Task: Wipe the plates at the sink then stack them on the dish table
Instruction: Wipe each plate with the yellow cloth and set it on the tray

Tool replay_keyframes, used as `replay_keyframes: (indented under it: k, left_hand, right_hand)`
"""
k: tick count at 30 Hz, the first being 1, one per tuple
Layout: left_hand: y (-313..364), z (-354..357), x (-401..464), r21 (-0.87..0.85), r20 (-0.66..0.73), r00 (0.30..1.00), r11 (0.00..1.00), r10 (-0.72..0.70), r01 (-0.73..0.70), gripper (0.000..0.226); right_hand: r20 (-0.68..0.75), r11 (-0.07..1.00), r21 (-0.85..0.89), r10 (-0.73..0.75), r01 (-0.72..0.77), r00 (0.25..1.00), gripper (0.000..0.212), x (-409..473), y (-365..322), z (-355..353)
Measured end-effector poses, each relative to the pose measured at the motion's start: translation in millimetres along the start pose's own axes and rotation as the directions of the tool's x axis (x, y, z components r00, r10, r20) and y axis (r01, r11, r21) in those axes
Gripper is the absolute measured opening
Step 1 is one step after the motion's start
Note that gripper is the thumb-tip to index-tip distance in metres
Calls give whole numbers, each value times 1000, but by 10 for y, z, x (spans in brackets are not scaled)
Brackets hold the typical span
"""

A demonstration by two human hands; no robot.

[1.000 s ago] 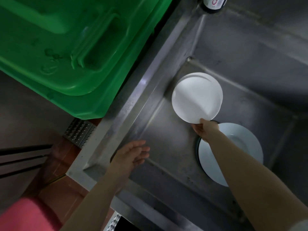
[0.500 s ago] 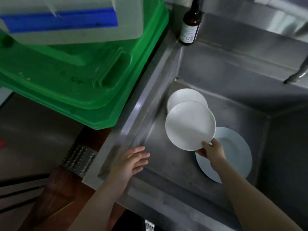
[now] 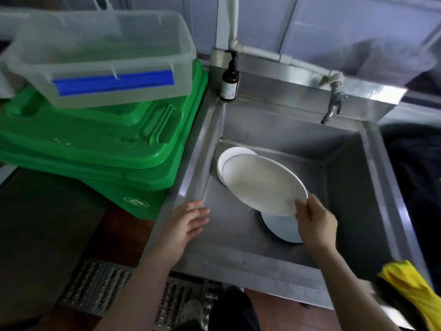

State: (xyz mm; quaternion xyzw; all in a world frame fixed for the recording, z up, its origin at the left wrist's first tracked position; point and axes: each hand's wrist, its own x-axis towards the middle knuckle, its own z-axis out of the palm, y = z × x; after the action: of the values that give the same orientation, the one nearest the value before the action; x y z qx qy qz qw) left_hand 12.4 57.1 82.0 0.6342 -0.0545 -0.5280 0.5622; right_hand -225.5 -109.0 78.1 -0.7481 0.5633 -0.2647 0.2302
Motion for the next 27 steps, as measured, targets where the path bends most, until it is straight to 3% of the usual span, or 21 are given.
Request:
replay_keyframes:
  k: [5,9,13,19,23,27]
  left_hand:
    - [55,96,-113,22,44,998,999,39,-41,23]
    - [169,233,-235,122,80,977,971,198,-207,25]
    - [317,402,-322,303,152,891,838,428,-454,36]
    - [532,764,-365,400,174,737,637,653,-659,33]
    - [549,1080,-388,461,183,664,533,725,-709,39]
    - [499,1477,-395,472,187,669,531,720,-703,43]
  right_hand:
    - [-142,997,2,-76,77,987,12,-284,-217,-404]
    - [-276,992,-3,-123,127,953,25,-444,-359,-625]
    - [-396,968,-61,-248,244,884,20,-513,-429,-783]
    - [-459,915,-104,-393,391,797,29,-403,-323,-1027]
    - [-480,893,-111,-433,437,763,29,-262,-110,-1178]
    - [-485,901,-49,-399,431,778,28,-131,208,-1386]
